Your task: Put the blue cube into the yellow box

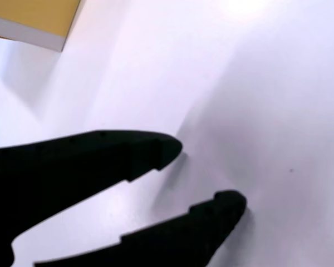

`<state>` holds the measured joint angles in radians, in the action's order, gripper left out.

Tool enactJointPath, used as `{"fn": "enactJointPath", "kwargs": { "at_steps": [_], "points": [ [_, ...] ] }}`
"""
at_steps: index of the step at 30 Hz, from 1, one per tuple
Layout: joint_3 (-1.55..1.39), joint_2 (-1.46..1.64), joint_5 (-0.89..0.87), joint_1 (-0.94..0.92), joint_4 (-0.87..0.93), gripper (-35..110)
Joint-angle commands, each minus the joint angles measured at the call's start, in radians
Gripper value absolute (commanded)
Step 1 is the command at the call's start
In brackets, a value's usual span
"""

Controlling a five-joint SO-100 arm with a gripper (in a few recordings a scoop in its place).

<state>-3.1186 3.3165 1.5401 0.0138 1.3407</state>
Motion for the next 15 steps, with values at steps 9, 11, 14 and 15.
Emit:
{"fn": "enactJointPath", "kwargs": {
  "at_steps": [9,11,14,15],
  "points": [
    [-0.026,0.029,0.031,0.103,0.014,14],
    [-0.026,0.029,0.038,0.103,0.015,14],
    [-0.026,0.029,0.075,0.097,0.000,14],
    [-0.020,0.023,0.081,0.087,-0.029,14]
  ]
}}
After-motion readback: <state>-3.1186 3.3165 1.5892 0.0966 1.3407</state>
